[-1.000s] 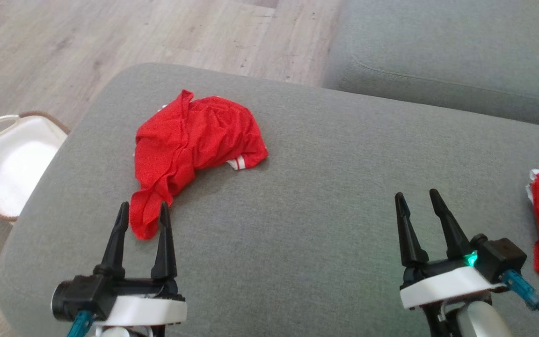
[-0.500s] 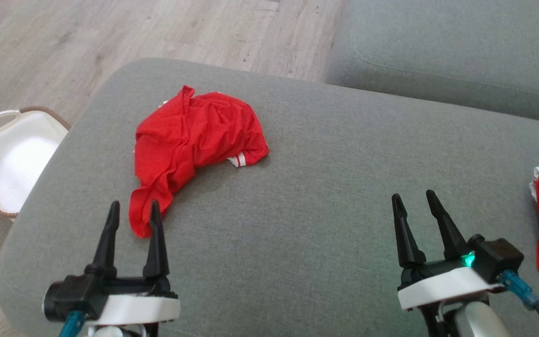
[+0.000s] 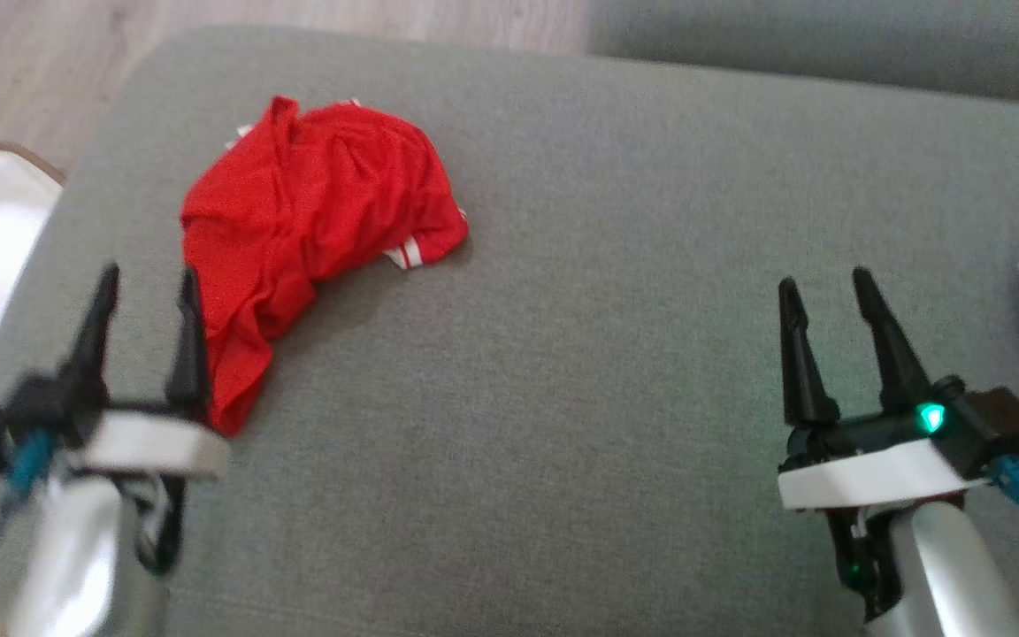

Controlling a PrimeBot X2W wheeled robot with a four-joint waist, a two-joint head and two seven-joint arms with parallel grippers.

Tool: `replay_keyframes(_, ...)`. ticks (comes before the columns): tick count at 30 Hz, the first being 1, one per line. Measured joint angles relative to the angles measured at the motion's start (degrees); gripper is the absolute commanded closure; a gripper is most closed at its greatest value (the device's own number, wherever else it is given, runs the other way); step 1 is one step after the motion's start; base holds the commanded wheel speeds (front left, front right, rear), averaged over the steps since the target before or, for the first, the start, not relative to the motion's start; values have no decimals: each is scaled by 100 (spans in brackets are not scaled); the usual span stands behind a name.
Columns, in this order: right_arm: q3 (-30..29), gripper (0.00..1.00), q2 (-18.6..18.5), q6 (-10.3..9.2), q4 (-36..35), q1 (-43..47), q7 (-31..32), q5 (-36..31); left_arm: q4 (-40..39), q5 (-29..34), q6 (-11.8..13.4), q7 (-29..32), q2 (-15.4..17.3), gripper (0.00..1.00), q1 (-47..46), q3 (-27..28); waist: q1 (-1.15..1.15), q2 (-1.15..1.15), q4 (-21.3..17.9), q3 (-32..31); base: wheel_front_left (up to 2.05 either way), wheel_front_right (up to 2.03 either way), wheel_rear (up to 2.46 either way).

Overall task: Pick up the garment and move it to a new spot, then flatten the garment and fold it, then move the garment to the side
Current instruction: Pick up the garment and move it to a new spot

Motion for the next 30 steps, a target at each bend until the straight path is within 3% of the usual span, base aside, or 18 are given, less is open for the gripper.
replay_keyframes(4,-98,0,-2,0,-153,-116,0,-163,875,-27,-111,530,415,0,-1043,-318,1,0,-101,352,0,0,0)
replay_keyframes(10,-103,0,-2,0,-349,-314,24,-305,2078,-343,-155,1608,801,0,-2257,-1339,1,0,-268,783,0,0,0)
replay_keyframes(13,-121,0,-3,0,-464,-349,36,-336,2613,-630,-155,1992,903,0,-2583,-1572,1,0,-349,965,0,0,0)
replay_keyframes(21,-112,0,-3,0,-620,-352,79,-403,3544,-1245,-155,2172,993,0,-3077,-1861,0,0,-573,1289,0,0,0)
replay_keyframes(22,-113,0,-3,0,-635,-352,79,-413,3602,-1347,-155,2172,993,4,-3108,-1880,0,0,-596,1303,0,0,0)
replay_keyframes(23,-115,0,-3,0,-641,-352,79,-442,3661,-1445,-155,2172,992,19,-3134,-1906,-1,0,-613,1309,0,0,0)
replay_keyframes(24,-123,0,-3,0,-641,-352,80,-444,3710,-1543,-155,2172,987,98,-3150,-1927,0,0,-621,1302,0,0,0)
replay_keyframes(30,-131,0,-3,0,-634,-352,87,-444,3908,-1913,-155,1779,994,100,-3145,-2075,-1,0,-641,1128,0,0,0)
